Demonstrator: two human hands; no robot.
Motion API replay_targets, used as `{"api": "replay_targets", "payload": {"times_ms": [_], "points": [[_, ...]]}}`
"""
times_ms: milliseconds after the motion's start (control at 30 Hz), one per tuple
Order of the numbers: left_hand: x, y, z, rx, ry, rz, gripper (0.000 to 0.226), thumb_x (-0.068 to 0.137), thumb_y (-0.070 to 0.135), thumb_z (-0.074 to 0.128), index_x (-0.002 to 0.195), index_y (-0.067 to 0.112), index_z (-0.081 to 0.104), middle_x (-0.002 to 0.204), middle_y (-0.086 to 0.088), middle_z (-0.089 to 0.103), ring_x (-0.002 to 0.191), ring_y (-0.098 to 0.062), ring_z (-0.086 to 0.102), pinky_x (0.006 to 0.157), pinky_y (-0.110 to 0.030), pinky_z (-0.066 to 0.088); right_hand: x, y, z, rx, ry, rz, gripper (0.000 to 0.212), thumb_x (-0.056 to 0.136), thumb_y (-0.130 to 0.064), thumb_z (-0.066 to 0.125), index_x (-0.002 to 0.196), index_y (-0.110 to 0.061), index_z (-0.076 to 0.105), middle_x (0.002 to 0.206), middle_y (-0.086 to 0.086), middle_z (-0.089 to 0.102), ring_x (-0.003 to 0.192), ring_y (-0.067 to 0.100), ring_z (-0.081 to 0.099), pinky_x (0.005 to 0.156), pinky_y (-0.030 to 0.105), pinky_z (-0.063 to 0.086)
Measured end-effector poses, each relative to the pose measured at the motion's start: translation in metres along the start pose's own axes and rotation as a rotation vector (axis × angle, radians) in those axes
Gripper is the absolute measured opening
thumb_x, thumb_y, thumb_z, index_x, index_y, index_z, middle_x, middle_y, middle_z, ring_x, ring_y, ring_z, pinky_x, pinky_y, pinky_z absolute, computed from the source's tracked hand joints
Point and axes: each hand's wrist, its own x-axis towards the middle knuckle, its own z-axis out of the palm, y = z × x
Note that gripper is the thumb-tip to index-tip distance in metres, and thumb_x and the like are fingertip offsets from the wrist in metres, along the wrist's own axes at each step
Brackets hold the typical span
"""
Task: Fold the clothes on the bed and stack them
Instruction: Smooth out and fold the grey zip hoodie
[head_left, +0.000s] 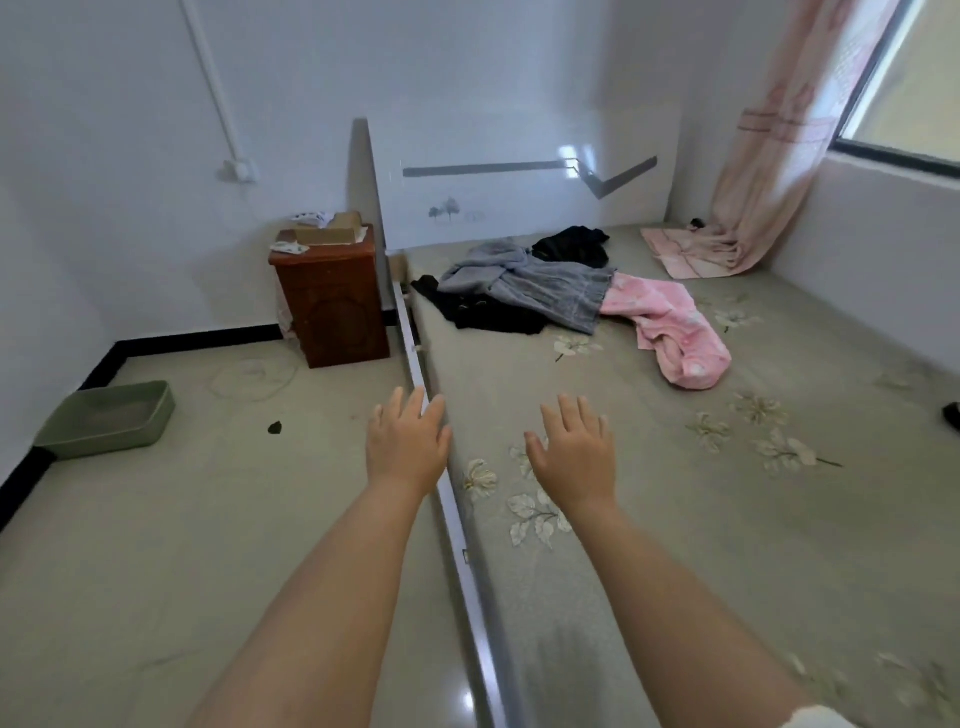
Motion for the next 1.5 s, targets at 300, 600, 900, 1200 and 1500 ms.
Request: {"api": "replay_targets", "payload": {"times_ms": [300, 600, 900, 1200, 1500], "points": [[0.028, -0.129, 0.037, 0.023, -0.1, 0.048, 0.045, 0.097, 0.036, 0.029, 0.14, 0.024, 0.027, 0.151, -0.001, 0.023, 0.14, -0.021, 0.016, 0.109, -0.037, 0.02, 0.016, -0.094, 0.067, -0.018, -0.021, 0.095, 0.04, 0.069, -0.012, 0.078, 0.105, 0.002, 0.066, 0.115, 0.026, 0.061, 0.109, 0.044, 0.056, 0.09, 0.054, 0.044], [0.152, -0.155, 0.07, -0.002, -0.117, 0.16, 0.047, 0.098, 0.036, 0.028, 0.143, 0.022, 0.026, 0.153, -0.001, 0.02, 0.141, -0.023, 0.012, 0.112, -0.037, 0.017, 0.122, -0.073, 0.123, -0.004, -0.013, 0.165, 0.044, 0.095, -0.027, 0.045, 0.134, -0.006, 0.044, 0.146, 0.016, 0.033, 0.139, 0.03, 0.024, 0.11, 0.039, 0.021], [0.399, -0.2, 0.074, 0.044, -0.054, 0.161, 0.043, 0.098, 0.034, 0.03, 0.14, 0.021, 0.033, 0.148, 0.0, 0.03, 0.138, -0.02, 0.018, 0.107, -0.035, 0.021, 0.376, -0.082, 0.184, 0.077, 0.027, 0.137, 0.042, 0.09, -0.018, 0.056, 0.126, 0.003, 0.052, 0.137, 0.025, 0.043, 0.133, 0.04, 0.033, 0.108, 0.045, 0.027], [0.624, -0.279, 0.117, 0.024, -0.059, 0.154, 0.045, 0.099, 0.037, 0.028, 0.142, 0.024, 0.03, 0.151, 0.002, 0.025, 0.14, -0.02, 0.015, 0.11, -0.035, 0.02, 0.615, -0.094, 0.27, -0.075, -0.046, 0.102, 0.045, 0.096, -0.032, 0.041, 0.136, -0.01, 0.042, 0.147, 0.01, 0.035, 0.14, 0.025, 0.021, 0.112, 0.038, 0.018], [0.878, -0.324, 0.182, 0.028, -0.146, 0.349, 0.044, 0.098, 0.038, 0.03, 0.137, 0.021, 0.036, 0.146, -0.001, 0.032, 0.137, -0.021, 0.021, 0.107, -0.035, 0.025, 0.809, -0.093, 0.362, -0.101, -0.138, 0.304, 0.046, 0.096, -0.032, 0.041, 0.137, -0.011, 0.04, 0.148, 0.008, 0.033, 0.141, 0.023, 0.019, 0.113, 0.037, 0.018]]}}
